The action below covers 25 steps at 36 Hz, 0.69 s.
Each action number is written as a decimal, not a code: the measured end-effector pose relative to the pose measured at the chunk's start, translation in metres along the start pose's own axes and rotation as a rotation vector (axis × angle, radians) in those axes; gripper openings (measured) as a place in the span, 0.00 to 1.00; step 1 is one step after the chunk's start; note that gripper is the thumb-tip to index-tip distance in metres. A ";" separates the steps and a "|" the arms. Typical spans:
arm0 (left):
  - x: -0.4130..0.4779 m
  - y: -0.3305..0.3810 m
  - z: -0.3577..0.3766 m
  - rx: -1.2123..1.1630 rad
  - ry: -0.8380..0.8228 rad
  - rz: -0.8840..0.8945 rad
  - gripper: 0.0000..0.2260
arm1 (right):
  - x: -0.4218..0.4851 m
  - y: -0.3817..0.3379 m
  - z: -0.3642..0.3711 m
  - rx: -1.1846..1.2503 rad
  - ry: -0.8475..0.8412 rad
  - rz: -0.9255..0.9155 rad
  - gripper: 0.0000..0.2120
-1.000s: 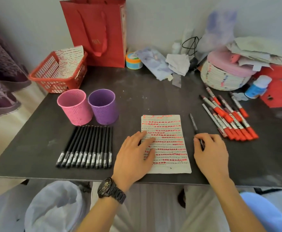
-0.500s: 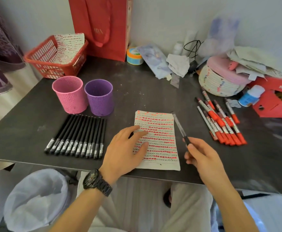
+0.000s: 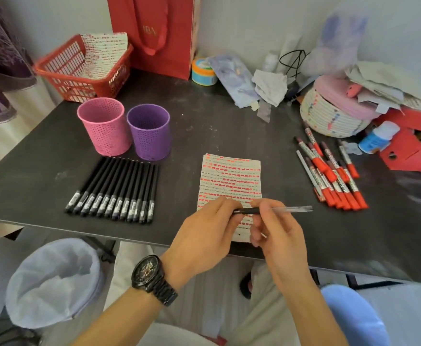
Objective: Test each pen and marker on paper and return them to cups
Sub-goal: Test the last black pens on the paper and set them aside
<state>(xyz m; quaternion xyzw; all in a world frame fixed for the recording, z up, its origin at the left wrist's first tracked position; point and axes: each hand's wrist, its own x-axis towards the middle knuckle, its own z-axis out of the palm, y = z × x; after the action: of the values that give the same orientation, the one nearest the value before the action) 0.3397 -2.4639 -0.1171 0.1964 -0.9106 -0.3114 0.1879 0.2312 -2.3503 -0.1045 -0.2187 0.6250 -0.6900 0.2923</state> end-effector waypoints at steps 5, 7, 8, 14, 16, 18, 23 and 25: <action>-0.004 0.004 -0.001 0.110 -0.045 0.008 0.11 | -0.002 0.001 -0.003 -0.102 -0.028 -0.043 0.10; -0.006 0.005 -0.001 0.172 -0.076 0.004 0.13 | -0.003 0.002 -0.005 -0.127 -0.036 -0.048 0.10; -0.008 0.005 0.000 0.178 -0.091 -0.002 0.14 | -0.004 0.003 -0.006 -0.135 -0.042 -0.046 0.10; -0.011 -0.001 0.004 0.052 -0.114 -0.055 0.18 | -0.009 0.010 -0.008 -0.120 -0.052 -0.006 0.11; -0.011 0.000 0.003 0.034 -0.114 -0.051 0.18 | -0.009 0.010 -0.010 -0.102 -0.042 -0.006 0.12; -0.010 0.001 0.002 0.026 -0.105 -0.065 0.19 | -0.009 0.007 -0.013 -0.090 -0.023 -0.030 0.12; -0.011 -0.001 0.002 0.040 -0.082 -0.128 0.25 | -0.010 -0.003 -0.016 -0.087 -0.016 -0.121 0.13; -0.011 -0.006 0.003 0.028 -0.074 -0.149 0.25 | -0.008 -0.006 -0.019 -0.008 0.030 -0.093 0.14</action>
<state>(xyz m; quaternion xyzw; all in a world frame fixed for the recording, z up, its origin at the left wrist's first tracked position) 0.3495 -2.4611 -0.1253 0.2546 -0.9041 -0.3187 0.1277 0.2235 -2.3306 -0.1006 -0.2385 0.6213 -0.7035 0.2495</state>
